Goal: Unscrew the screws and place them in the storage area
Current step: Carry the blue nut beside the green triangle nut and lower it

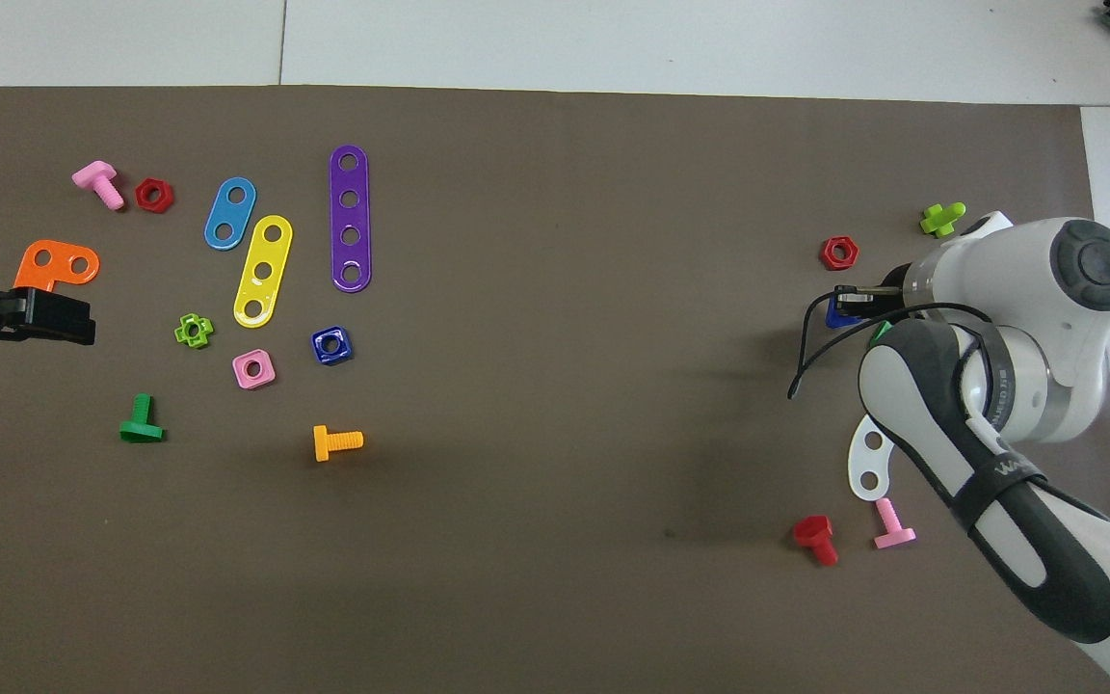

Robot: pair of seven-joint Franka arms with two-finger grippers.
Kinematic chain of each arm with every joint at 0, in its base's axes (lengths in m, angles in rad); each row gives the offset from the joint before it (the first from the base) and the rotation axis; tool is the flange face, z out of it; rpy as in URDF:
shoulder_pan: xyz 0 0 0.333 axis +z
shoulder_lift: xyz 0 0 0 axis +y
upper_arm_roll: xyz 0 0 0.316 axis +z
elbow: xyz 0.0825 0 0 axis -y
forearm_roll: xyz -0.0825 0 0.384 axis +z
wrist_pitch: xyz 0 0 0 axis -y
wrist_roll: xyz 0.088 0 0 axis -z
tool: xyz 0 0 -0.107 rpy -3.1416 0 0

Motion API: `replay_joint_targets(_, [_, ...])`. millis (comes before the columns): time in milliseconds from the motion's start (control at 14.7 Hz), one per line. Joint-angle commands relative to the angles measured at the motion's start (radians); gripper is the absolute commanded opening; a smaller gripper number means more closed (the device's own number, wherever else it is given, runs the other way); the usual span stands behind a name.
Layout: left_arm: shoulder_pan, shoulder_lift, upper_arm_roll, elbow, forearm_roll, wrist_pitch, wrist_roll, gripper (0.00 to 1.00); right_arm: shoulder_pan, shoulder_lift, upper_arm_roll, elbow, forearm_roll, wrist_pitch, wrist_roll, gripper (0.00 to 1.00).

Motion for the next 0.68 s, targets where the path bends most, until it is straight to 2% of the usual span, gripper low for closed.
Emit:
replay_joint_targets(0, [0.001,-0.023,0.002,-0.029,0.018,0.013,0.002,1.0,-0.039,-0.039,0.016,-0.093,0.026,0.074,-0.067,0.0])
replay_joint_targets(611, [0.001,-0.023,0.002,-0.029,0.018,0.013,0.002,1.0,-0.025,-0.03,0.018,-0.094,0.083,0.068,-0.067,0.0])
